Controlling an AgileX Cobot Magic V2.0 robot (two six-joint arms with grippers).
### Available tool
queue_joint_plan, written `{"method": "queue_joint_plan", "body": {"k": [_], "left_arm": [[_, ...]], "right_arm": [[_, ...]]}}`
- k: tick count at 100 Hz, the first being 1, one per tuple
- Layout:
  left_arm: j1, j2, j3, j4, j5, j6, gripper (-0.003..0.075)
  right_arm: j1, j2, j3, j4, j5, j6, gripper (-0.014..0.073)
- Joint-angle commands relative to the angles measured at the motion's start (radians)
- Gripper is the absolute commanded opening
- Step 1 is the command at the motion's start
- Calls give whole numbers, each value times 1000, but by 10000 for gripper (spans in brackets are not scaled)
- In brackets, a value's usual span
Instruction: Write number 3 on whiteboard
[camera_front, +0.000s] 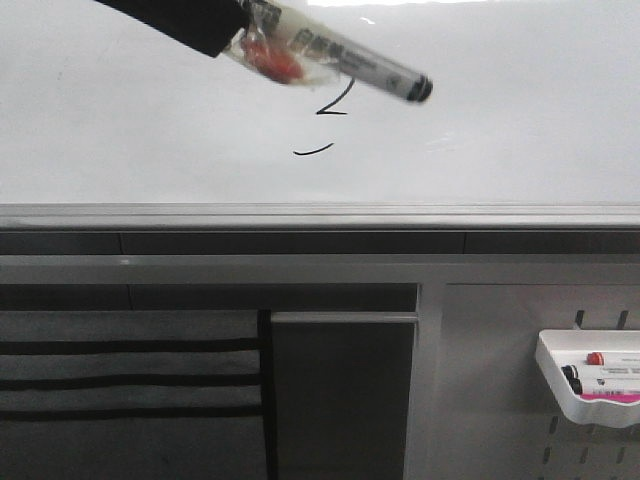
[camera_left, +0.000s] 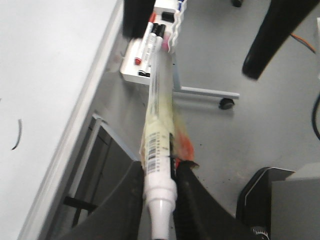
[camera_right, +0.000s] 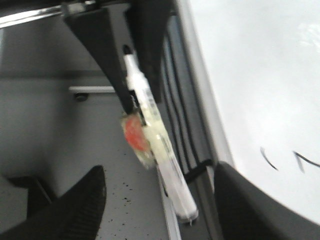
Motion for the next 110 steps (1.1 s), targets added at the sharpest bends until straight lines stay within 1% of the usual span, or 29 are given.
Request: {"method": "queue_joint_plan", "body": {"k": [1, 2, 8, 15, 25, 38, 45, 58, 70, 94, 110], "left_arm": [[46, -18, -27, -30, -130, -69, 78], [51, -18, -25, -28, -142, -73, 78], [100, -18, -6, -36, -213, -95, 76], [154, -18, 30, -54, -320, -106, 68], [227, -18, 76, -124, -461, -114, 59], [289, -18, 136, -193, -616, -114, 59], [293, -18, 167, -233, -700, -114, 59], [293, -4, 236, -242, -842, -114, 59], [293, 52, 268, -248, -886, -114, 59], [293, 178, 268, -253, -884, -114, 59], [293, 218, 268, -253, -879, -114, 60]], "right_arm": [[-98, -97, -24, -4, -50, 119, 422], [-98, -97, -24, -4, -50, 119, 422], [-179, -146, -24, -6, -50, 171, 422], [-240, -181, -24, -6, -41, 185, 422], [-295, -206, -24, -6, -22, 218, 421], [-311, -208, -24, -6, -2, 218, 421], [-311, -206, -24, -6, 1, 218, 421], [-311, -202, -24, -6, 5, 218, 421], [-311, -202, -24, -6, 1, 218, 421], [-311, -202, -24, -6, 9, 218, 421], [-311, -202, -24, -6, 11, 218, 421]]}}
